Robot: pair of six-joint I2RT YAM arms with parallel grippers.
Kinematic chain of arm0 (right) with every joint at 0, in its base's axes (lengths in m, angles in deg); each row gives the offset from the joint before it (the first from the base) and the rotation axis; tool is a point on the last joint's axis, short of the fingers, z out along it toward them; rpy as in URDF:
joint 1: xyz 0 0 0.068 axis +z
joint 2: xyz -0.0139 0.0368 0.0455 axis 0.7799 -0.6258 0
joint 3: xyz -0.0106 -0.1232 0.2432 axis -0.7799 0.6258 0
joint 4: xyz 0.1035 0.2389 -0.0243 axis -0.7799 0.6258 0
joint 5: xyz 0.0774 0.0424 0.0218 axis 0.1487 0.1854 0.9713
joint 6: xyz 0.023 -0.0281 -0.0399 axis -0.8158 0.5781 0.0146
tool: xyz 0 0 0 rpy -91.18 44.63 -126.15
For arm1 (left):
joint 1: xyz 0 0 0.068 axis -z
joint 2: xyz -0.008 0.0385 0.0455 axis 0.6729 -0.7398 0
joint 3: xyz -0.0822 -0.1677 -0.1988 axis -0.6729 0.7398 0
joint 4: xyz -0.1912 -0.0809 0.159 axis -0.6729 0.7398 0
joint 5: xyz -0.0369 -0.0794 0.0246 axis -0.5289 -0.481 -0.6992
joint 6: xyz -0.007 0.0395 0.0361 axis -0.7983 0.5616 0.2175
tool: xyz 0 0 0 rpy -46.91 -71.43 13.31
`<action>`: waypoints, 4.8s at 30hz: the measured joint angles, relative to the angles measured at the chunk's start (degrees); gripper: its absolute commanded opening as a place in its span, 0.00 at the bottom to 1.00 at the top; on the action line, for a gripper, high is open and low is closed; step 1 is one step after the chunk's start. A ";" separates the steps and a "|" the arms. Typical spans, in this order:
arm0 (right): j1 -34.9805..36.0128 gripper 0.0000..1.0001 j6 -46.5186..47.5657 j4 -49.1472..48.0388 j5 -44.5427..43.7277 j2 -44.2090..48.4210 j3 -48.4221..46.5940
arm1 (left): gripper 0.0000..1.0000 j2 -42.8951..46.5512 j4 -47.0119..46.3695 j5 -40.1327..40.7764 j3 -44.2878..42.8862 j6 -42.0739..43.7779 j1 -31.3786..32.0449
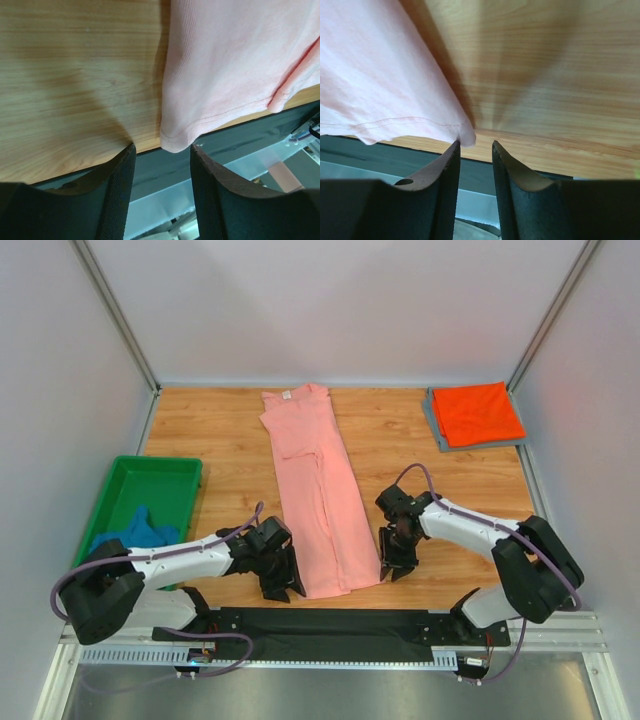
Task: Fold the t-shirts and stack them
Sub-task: Fold the tshirt
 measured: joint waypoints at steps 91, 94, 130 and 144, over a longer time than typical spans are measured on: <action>1.55 0.00 4.70 -1.62 5.73 2.27 -2.32 | 0.00 -2.54 4.22 -0.22 -5.42 -8.48 -0.48; 1.31 0.00 6.36 -0.07 4.85 -0.42 -7.06 | 0.00 -3.65 5.49 -0.74 -6.54 -7.54 -3.26; -12.17 0.00 19.41 13.14 3.28 -48.13 -77.64 | 0.00 -41.20 22.23 -2.25 -57.64 17.68 -38.73; -13.51 0.00 19.41 10.29 3.15 -51.32 -79.21 | 0.00 -48.54 22.32 -5.16 -65.02 19.65 -40.63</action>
